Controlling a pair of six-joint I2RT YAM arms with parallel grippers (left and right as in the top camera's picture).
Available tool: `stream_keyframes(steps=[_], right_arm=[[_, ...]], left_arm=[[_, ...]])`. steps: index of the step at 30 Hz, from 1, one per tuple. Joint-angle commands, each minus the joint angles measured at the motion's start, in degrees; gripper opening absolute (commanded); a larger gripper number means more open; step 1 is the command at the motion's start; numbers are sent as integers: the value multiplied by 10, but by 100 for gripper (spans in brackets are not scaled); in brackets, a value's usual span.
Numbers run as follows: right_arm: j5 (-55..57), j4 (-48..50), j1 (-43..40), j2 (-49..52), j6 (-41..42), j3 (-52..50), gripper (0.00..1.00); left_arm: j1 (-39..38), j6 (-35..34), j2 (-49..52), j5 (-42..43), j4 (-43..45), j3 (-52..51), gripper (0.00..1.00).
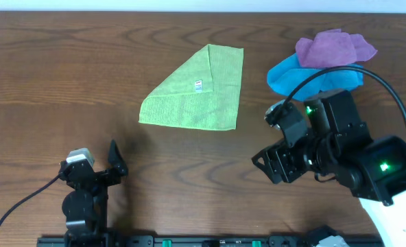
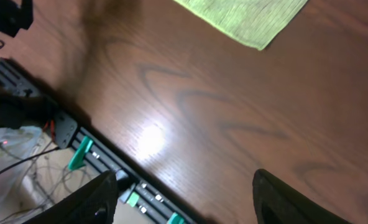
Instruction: Fold the cloth
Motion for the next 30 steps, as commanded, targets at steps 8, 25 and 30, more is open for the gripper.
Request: stream_keyframes(steps=[8,25,30], right_arm=[[-17,-20,1,-3,-10,-3,66],[20,64,-3,-6,-31,-3,55],[86,66,-4,-41,-24,-3,53]], left_arm=[[3,-248,-3,326,-12,-9,95],[-5,-231,144,329,88,80,96],[-48,-97,372,306,31,236,96]])
